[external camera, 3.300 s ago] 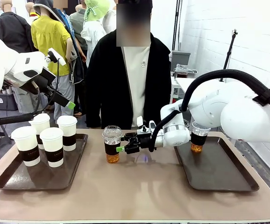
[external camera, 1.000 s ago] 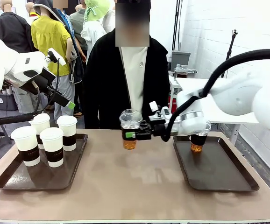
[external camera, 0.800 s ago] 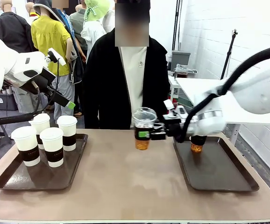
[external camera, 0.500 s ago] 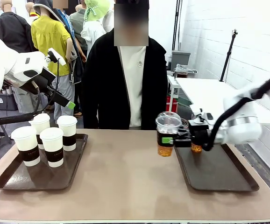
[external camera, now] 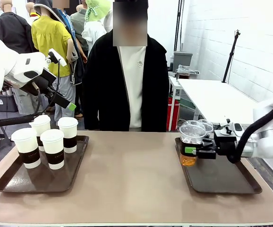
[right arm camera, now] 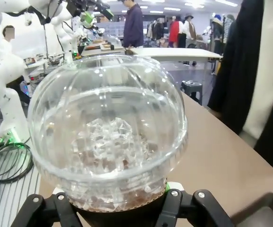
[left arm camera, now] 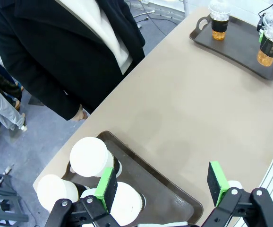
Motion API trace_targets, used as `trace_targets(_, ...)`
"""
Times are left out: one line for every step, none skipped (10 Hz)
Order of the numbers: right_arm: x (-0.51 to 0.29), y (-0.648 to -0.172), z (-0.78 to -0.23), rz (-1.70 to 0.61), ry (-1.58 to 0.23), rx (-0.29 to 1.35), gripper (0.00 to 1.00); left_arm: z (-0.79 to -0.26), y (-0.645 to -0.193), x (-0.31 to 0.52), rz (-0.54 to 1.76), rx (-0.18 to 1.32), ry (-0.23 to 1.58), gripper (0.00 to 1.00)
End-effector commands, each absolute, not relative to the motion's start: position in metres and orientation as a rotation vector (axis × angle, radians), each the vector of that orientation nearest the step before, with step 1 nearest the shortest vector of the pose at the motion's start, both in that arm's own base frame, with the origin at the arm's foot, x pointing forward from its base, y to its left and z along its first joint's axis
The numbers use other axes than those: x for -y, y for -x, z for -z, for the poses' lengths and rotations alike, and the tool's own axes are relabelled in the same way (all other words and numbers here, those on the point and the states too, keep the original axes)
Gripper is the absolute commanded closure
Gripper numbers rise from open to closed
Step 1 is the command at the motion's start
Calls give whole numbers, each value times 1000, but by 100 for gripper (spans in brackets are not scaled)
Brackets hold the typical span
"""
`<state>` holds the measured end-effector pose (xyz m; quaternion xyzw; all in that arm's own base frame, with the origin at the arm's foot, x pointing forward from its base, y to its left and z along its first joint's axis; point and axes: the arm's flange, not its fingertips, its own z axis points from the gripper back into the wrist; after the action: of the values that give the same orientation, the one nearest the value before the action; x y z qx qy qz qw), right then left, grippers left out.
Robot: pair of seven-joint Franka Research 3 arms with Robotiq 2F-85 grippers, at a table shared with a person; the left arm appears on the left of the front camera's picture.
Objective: Distribute the coffee onto the tray.
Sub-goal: Pick up another iced Americano from the middle of the table and place it on the right Handle tray.
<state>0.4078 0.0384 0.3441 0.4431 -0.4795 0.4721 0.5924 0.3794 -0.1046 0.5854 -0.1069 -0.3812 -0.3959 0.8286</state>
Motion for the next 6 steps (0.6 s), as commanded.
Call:
trace_targets(-14, -399, -335, -1099, -1045, 1164, 36, -585, -380, 104, 834, 805, 234, 0)
trace_targets(-2, -400, -329, -1103, -1050, 1164, 36, -585, -380, 104, 834, 805, 234, 0)
trace_targets(9, -402, -324, -1110, -1038, 1165, 36, -585, -380, 104, 834, 805, 234, 0)
trace_targets(20, -406, -318, -1104, -1039, 1166, 36, -585, -380, 104, 834, 805, 234, 0)
trace_targets(29, -411, -310, -1095, -1043, 1157, 36, -585, -380, 104, 834, 805, 234, 0)
trace_targets(37, -415, -302, -1082, -1021, 1162, 36, -585, -380, 104, 834, 805, 234, 0)
